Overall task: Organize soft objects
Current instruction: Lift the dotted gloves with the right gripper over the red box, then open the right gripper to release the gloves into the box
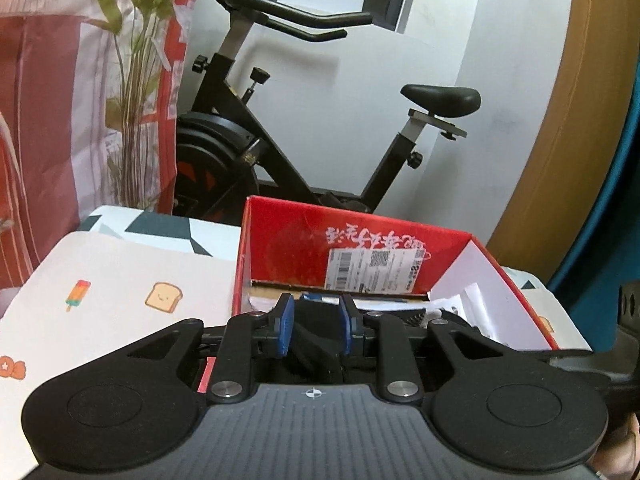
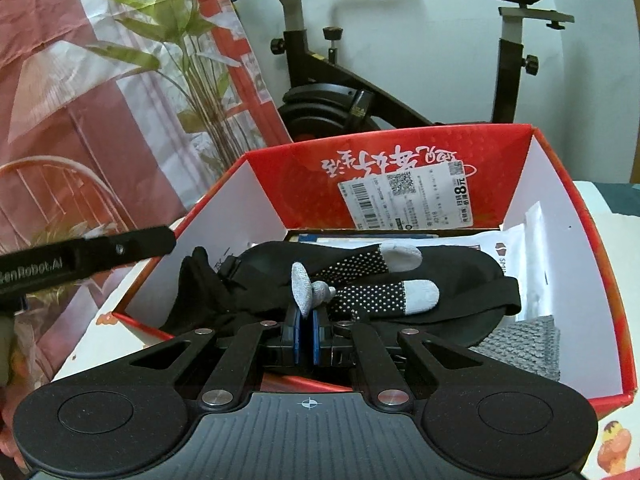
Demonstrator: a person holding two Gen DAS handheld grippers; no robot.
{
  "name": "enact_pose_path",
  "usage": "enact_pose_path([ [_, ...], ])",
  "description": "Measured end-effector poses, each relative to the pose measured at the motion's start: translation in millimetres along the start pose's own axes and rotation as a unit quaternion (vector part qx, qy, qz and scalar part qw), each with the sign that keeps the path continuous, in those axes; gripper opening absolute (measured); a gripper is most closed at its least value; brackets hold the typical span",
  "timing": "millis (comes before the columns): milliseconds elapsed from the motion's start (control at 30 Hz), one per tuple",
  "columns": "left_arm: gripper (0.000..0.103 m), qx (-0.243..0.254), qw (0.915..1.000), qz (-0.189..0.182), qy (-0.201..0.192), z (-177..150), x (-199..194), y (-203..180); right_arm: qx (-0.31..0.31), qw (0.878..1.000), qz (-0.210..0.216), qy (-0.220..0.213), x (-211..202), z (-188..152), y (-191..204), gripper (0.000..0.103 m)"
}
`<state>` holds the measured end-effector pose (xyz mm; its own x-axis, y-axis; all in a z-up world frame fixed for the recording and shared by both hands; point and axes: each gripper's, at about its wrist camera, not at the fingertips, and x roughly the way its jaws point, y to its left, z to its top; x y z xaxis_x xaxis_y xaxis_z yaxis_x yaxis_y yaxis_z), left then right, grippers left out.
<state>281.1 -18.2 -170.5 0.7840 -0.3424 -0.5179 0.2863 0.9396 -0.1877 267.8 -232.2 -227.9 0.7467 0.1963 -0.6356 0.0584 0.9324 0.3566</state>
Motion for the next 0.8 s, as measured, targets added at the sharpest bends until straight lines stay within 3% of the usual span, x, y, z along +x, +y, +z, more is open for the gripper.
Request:
enact_pose_path([
  [233,0.025,0.013,0.9999,-0.004,-0.004,-7.8,-10.7,-2.2,-0.011,0.999,-0.042,-0.007,-7.3,-0.9,-4.8,0.008],
  [367,0.025,0.013,0.9999,-0.006,0.000,-11.2,-13.3,-3.7,-0.014,0.998,-0.059,-0.008,-11.4,-1.1,-6.0,0.020],
  [533,0.025,0.016,0.9999,-0.005,0.000,-14.7,-18.7,-4.8,-0.033,0.996,-0.086,-0.021,-22.3,-3.9,-3.6,0.027],
  [633,0.025,0.018,0.9998,-0.004,0.000,-17.0,-22.6,-5.1,-0.049,0.993,-0.101,-0.032,-29.4,-6.5,-0.9,0.038],
  [700,0.030,0.019,0.9998,-0.002,0.001,-19.2,-24.9,-5.5,-0.057,0.992,-0.109,-0.042,-35.5,-9.0,0.8,0.049],
  [733,0.036,0.019,0.9998,-0.001,0.001,-20.4,-26.2,-5.4,-0.060,0.991,-0.111,-0.047,-38.5,-10.2,1.4,0.050],
  [800,0.052,0.018,0.9998,0.005,0.001,-23.4,-29.2,-5.4,-0.063,0.991,-0.109,-0.055,-44.6,-12.4,2.2,0.063],
])
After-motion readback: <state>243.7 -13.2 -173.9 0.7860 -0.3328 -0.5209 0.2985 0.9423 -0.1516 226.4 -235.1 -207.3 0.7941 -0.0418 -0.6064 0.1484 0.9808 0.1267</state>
